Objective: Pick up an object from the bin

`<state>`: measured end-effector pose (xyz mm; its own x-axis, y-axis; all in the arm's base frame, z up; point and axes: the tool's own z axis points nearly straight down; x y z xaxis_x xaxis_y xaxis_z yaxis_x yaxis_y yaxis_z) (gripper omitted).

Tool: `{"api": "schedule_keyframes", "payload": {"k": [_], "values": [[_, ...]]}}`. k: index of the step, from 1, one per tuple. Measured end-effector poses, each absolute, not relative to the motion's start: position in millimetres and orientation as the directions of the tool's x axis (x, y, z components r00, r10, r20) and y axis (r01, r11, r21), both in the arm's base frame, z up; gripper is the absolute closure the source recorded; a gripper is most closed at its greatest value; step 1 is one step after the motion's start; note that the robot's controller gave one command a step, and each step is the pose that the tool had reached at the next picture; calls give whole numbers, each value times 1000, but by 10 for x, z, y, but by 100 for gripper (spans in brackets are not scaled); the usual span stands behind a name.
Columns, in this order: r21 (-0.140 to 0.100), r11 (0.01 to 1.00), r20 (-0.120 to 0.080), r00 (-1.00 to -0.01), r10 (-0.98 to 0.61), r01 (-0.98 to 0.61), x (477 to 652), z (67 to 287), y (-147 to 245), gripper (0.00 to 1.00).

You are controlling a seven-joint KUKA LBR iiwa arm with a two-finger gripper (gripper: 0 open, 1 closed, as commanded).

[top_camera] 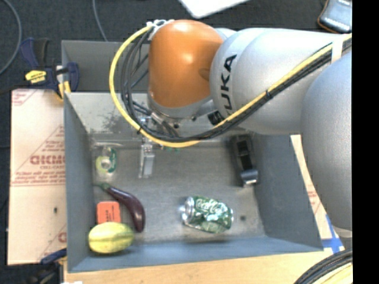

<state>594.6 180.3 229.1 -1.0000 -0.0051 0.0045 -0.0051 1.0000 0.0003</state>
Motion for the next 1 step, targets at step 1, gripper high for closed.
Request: {"api": "schedule_keyframes", "payload": {"k": [1], "values": [[2,1000,-4,-1000,-1,-1,5961,2343,1792,0]]}}
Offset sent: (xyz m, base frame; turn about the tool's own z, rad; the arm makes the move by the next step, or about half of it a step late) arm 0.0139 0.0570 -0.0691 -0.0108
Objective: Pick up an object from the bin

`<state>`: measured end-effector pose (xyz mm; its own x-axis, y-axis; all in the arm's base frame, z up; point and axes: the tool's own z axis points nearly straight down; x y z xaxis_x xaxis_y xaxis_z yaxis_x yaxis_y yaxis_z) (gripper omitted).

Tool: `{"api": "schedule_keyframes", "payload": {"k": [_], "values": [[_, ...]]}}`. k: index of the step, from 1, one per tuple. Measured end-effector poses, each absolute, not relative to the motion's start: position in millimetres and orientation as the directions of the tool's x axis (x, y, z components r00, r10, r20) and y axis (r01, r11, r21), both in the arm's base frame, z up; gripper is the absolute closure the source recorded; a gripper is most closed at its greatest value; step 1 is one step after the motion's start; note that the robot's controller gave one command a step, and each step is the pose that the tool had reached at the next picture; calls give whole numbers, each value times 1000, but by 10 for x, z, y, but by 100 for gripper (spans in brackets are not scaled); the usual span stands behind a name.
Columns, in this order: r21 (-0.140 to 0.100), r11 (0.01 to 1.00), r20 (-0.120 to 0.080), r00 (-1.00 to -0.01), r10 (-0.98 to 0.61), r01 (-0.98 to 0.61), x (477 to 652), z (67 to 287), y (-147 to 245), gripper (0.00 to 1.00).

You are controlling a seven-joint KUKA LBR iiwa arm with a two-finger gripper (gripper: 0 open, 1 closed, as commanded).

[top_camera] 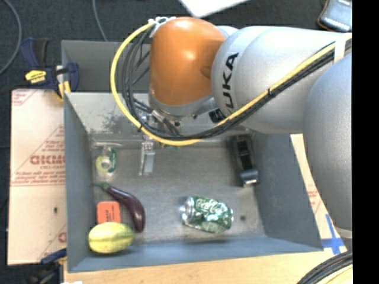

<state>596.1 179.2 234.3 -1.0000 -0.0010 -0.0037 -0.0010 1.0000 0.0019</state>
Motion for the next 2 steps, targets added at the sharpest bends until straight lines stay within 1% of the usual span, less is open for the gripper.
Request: {"api": "schedule_keyframes", "payload": {"k": [1,2], "values": [[3,1000,-5,-1000,-15,-15,6102,1717,2309,0],[2,1000,5,-1000,21,21,6071,1249,2585,0]]}}
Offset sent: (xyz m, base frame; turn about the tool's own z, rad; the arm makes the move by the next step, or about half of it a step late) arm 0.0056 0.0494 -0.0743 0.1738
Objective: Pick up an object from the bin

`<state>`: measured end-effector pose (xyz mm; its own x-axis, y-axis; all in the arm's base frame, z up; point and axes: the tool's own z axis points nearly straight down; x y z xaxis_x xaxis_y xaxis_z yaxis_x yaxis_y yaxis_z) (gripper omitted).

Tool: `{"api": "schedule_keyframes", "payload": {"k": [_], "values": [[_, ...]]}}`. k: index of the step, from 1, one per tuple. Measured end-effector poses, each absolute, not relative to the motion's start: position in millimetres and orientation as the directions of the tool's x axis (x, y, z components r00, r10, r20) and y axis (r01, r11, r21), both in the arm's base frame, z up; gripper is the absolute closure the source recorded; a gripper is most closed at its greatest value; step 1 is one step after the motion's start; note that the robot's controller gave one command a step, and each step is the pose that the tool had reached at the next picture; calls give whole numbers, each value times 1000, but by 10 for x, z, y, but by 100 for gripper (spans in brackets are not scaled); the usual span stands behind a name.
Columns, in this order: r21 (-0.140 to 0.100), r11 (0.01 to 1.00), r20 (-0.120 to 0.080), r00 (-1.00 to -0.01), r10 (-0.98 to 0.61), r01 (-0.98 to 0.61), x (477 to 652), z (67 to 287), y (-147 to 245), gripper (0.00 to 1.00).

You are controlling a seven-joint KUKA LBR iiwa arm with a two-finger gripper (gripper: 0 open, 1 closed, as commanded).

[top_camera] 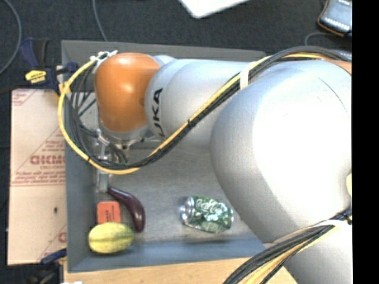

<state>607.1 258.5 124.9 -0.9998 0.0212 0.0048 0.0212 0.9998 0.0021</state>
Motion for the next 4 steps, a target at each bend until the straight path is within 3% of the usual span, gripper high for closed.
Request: {"api": "schedule_keyframes", "payload": {"k": [1,2,3,4], "values": [[3,990,-3,-990,142,142,5846,993,2352,0],[3,995,-3,-995,98,98,6051,785,2374,0],[25,872,-19,-872,490,489,5623,793,2345,100],[25,872,-19,-872,490,489,5624,794,2345,100]]}}
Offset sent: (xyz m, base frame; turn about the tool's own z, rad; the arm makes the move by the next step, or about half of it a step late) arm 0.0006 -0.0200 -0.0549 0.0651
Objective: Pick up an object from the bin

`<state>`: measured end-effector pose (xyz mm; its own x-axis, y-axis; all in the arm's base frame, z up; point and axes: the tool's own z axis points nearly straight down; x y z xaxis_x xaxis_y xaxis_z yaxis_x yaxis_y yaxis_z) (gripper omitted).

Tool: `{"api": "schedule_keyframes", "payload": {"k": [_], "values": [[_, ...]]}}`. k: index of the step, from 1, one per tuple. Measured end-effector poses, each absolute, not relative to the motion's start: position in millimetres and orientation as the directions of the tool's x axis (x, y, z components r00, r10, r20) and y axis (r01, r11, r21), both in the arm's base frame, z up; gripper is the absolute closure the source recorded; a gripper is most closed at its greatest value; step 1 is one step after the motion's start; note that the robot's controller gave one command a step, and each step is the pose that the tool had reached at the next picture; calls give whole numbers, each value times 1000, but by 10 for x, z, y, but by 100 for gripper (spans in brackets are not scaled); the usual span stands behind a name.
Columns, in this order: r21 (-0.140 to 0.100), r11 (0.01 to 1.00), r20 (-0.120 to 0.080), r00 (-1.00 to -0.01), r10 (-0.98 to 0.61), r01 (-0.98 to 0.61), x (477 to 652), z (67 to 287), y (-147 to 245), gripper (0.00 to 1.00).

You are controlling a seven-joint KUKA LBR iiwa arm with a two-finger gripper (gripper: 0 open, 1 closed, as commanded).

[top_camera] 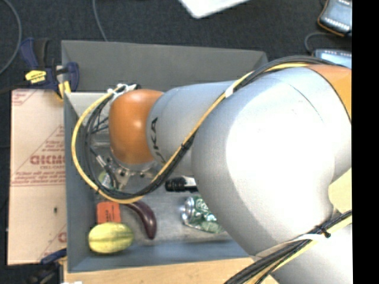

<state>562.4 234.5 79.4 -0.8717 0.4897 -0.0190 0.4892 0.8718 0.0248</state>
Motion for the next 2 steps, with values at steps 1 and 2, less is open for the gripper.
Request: {"api": "schedule_keyframes", "payload": {"k": [1,2], "values": [[25,872,-19,-872,489,489,5624,820,2345,100],[22,872,-16,-872,490,489,5614,859,2340,100]]}}
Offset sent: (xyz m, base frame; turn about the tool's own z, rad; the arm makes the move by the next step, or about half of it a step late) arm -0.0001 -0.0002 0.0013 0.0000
